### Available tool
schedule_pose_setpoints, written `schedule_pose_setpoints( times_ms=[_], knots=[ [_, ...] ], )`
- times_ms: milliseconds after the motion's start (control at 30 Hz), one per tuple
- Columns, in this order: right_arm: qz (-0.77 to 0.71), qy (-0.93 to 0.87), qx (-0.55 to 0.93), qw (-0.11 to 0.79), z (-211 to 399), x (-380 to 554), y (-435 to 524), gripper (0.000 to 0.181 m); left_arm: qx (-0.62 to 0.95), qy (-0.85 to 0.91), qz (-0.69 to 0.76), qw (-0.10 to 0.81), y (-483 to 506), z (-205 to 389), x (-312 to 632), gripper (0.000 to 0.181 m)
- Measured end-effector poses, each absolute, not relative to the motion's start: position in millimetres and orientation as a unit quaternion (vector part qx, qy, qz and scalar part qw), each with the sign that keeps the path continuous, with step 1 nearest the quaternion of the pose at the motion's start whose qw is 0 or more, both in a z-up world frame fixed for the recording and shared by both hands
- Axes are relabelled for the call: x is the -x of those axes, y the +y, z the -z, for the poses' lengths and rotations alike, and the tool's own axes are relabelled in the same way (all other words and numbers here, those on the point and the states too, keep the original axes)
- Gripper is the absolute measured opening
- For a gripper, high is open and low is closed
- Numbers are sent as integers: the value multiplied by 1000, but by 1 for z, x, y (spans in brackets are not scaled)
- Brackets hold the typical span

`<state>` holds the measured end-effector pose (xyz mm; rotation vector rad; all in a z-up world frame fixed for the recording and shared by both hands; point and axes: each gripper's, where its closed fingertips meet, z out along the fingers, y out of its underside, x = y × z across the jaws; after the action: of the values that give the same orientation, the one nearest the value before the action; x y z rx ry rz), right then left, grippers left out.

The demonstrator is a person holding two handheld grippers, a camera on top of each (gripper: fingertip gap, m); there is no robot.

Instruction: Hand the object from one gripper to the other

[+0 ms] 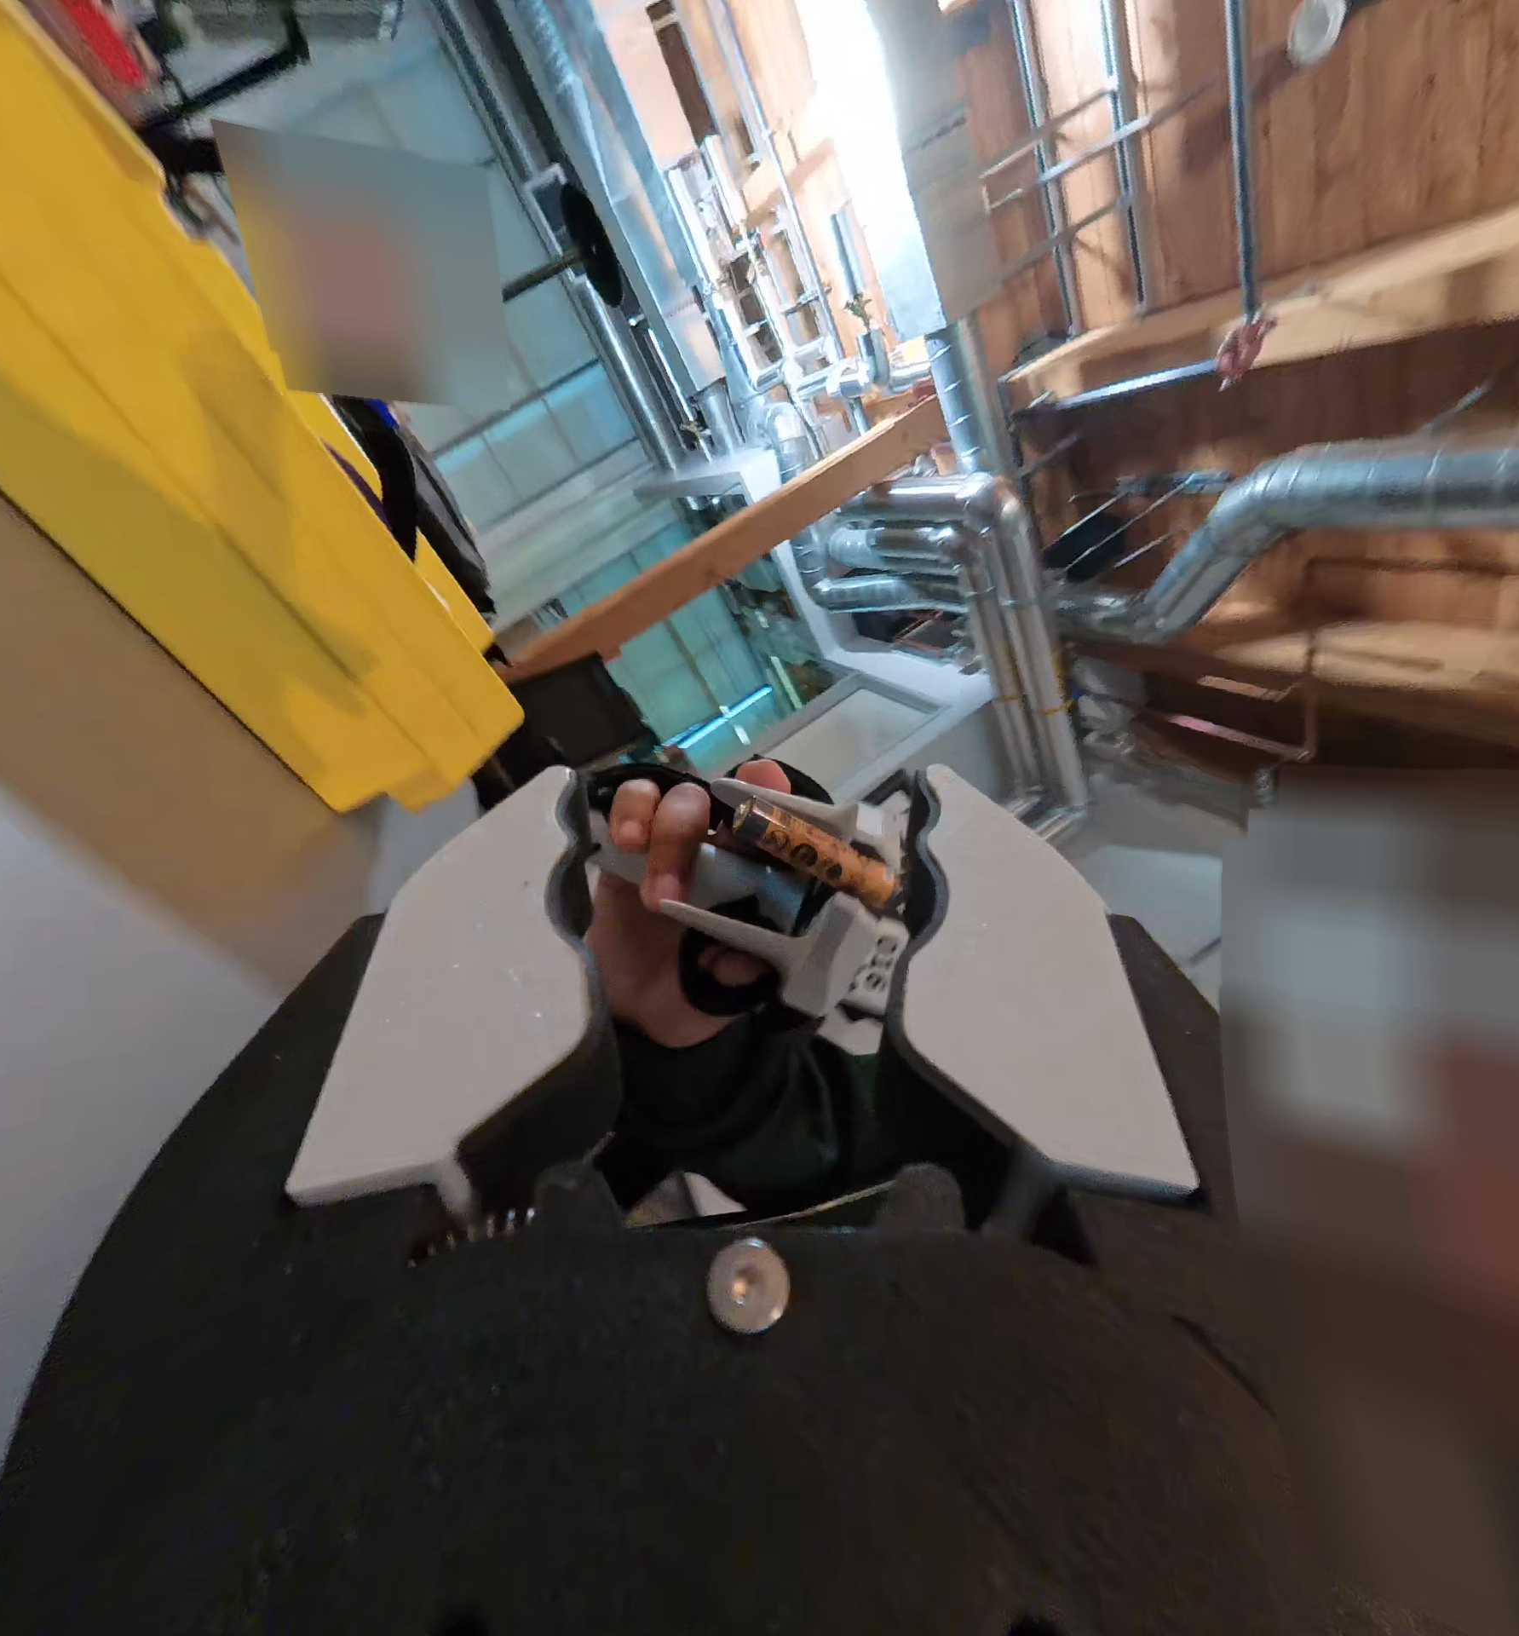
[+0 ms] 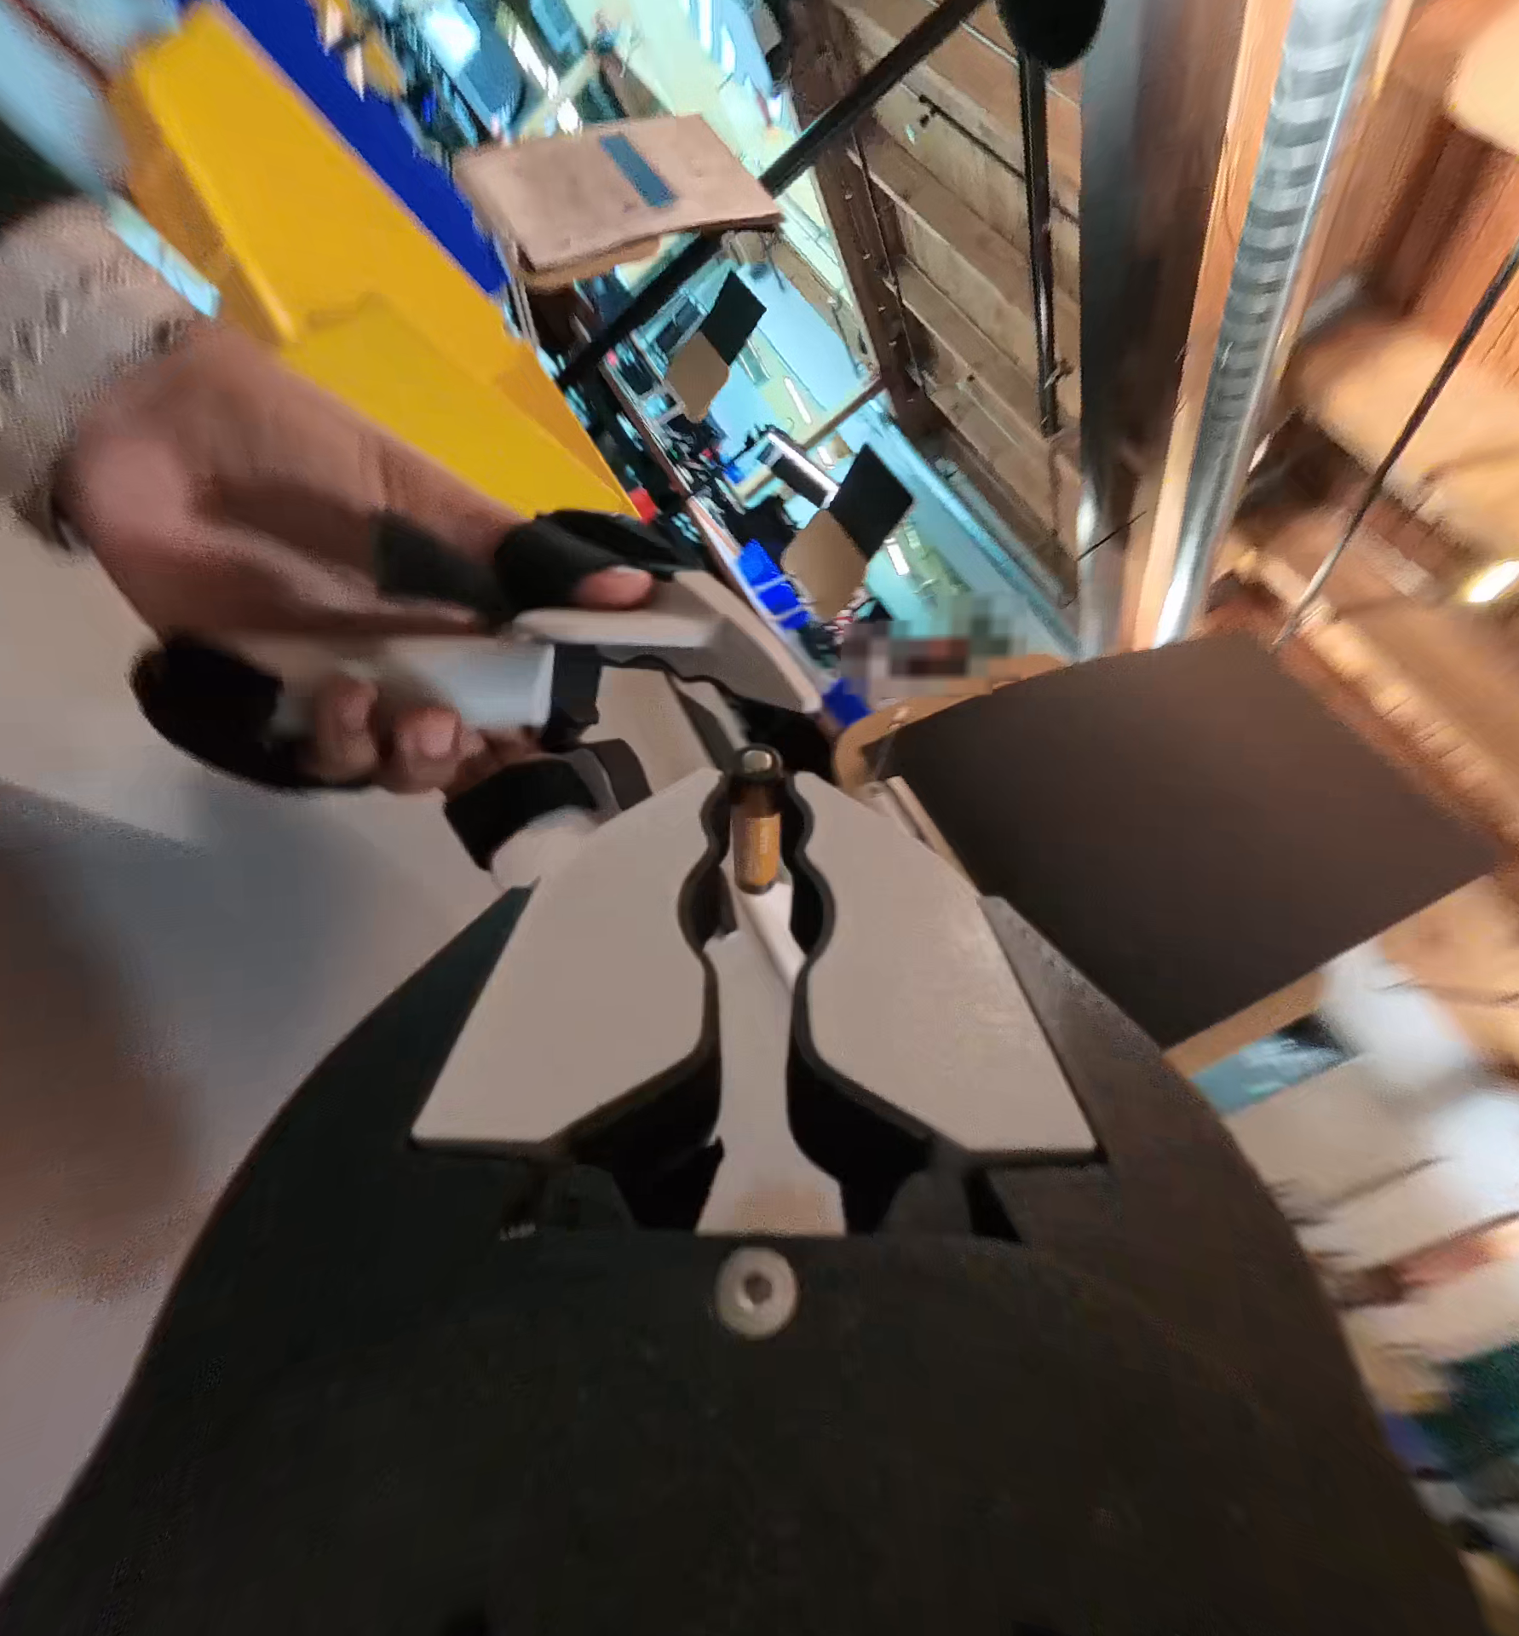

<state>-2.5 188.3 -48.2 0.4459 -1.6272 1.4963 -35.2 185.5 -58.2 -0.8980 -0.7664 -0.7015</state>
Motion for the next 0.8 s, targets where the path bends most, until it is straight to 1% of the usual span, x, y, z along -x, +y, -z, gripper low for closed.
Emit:
schedule_pose_setpoints(
  times_ms=[67,167,200,267,367,500,600,733,767,800],
  knots=[
    [-644,-688,-93,323,49,9,192,11,459,-338,261,779,182,63,36,67],
    [-687,-714,14,137,49,12,195,11,564,-321,140,748,184,83,37,64],
    [-698,-709,39,93,48,14,197,11,587,-299,113,744,185,83,33,59],
    [-700,-710,66,51,51,19,199,10,626,-248,82,735,193,80,22,50],
    [-677,-733,66,26,62,20,197,11,679,-183,39,710,204,85,7,40],
    [-653,-754,70,-8,75,15,191,10,735,-142,-42,662,212,102,5,27],
    [-648,-760,59,-8,78,11,188,10,758,-140,-70,633,213,111,7,10],
    [-662,-748,40,27,79,14,187,11,758,-154,-53,632,213,113,7,10],
    [-670,-740,39,48,78,18,188,19,757,-158,-53,632,213,113,8,10],
    [-681,-727,40,71,73,24,189,37,754,-162,-54,634,212,113,9,10]
  ],
)
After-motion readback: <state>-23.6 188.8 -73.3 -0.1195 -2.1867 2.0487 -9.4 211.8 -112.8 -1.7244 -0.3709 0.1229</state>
